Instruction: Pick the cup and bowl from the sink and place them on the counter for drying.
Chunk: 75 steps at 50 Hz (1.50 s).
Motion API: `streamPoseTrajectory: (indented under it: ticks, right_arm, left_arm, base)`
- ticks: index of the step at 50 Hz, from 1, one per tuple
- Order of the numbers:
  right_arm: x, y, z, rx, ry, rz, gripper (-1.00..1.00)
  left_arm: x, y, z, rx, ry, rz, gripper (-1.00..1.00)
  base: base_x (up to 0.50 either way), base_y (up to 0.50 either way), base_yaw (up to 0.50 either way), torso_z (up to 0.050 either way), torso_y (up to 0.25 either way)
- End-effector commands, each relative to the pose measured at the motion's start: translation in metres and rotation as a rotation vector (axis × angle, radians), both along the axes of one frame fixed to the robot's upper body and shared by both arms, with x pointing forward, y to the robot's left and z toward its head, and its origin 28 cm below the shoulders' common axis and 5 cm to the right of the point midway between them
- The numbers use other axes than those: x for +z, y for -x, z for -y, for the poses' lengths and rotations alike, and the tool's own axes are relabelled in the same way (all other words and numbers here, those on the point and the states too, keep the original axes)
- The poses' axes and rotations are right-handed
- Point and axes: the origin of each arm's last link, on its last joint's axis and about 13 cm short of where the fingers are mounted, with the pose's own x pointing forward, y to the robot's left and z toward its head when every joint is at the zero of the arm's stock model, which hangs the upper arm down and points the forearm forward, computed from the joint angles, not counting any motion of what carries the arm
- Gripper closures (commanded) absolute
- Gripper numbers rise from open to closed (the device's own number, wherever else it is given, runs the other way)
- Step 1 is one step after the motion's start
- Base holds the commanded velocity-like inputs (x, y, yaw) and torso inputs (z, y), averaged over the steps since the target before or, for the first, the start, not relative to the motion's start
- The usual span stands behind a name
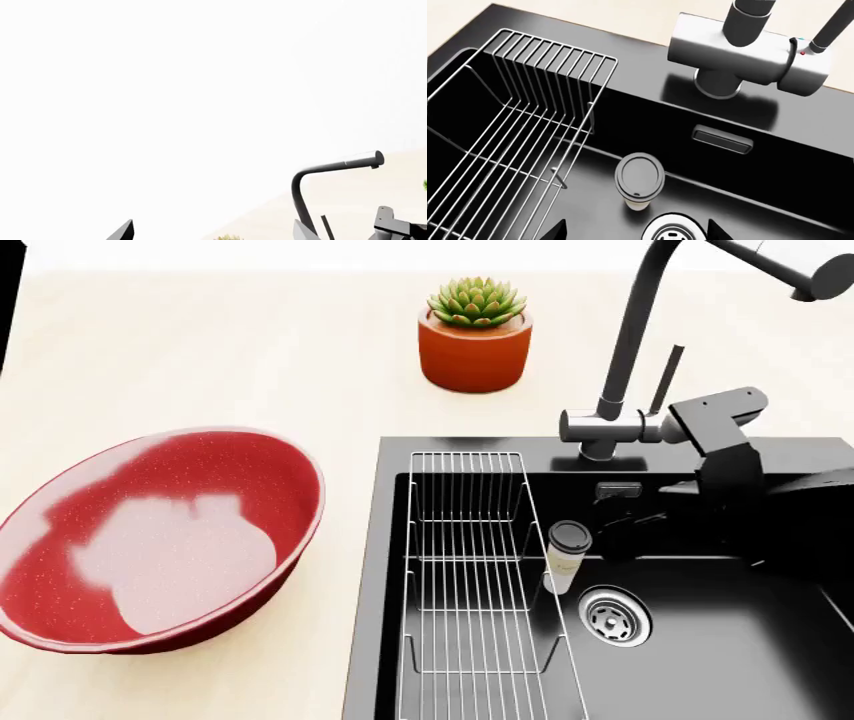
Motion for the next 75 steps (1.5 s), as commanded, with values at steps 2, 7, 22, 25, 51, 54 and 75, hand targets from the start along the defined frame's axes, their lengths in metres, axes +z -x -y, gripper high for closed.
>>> streamPoseTrajectory:
  ticks: [2, 7, 22, 25, 51, 54, 75]
  right_arm:
    - [-0.017, -0.003, -0.002, -0.020, -0.015, -0.040, -1.00]
    - [-0.019, -0.004, -0.001, -0.035, -0.008, -0.046, -1.00]
    - [-0.032, -0.019, -0.008, -0.053, 0.008, -0.041, -1.00]
    - [-0.036, -0.022, -0.009, -0.056, 0.016, -0.034, -1.00]
    - [-0.050, -0.038, -0.021, -0.038, 0.034, -0.031, -1.00]
    - [-0.052, -0.039, -0.022, -0.038, 0.032, -0.032, -1.00]
    - [-0.050, -0.038, -0.021, -0.047, 0.028, -0.011, -1.00]
  left_arm:
    - [-0.001, 0.000, 0.001, -0.002, -0.006, -0.006, -1.00]
    - [0.000, 0.000, 0.000, 0.001, -0.007, -0.003, -1.00]
    - [-0.001, 0.000, -0.001, 0.003, -0.008, -0.003, -1.00]
    - [-0.003, 0.000, -0.002, 0.008, -0.007, -0.005, -1.00]
    - [-0.007, 0.002, -0.004, 0.017, -0.002, -0.001, -1.00]
    - [-0.006, 0.003, -0.004, 0.019, -0.003, -0.001, -1.00]
    - [-0.006, 0.003, -0.004, 0.019, 0.001, 0.006, -1.00]
  base:
    - [0.00, 0.00, 0.00, 0.000, 0.000]
    - [0.00, 0.00, 0.00, 0.000, 0.000]
    - [0.00, 0.00, 0.00, 0.000, 0.000]
    - [0.00, 0.00, 0.00, 0.000, 0.000]
    - [0.00, 0.00, 0.00, 0.000, 0.000]
    - [0.00, 0.00, 0.00, 0.000, 0.000]
    - [0.00, 0.00, 0.00, 0.000, 0.000]
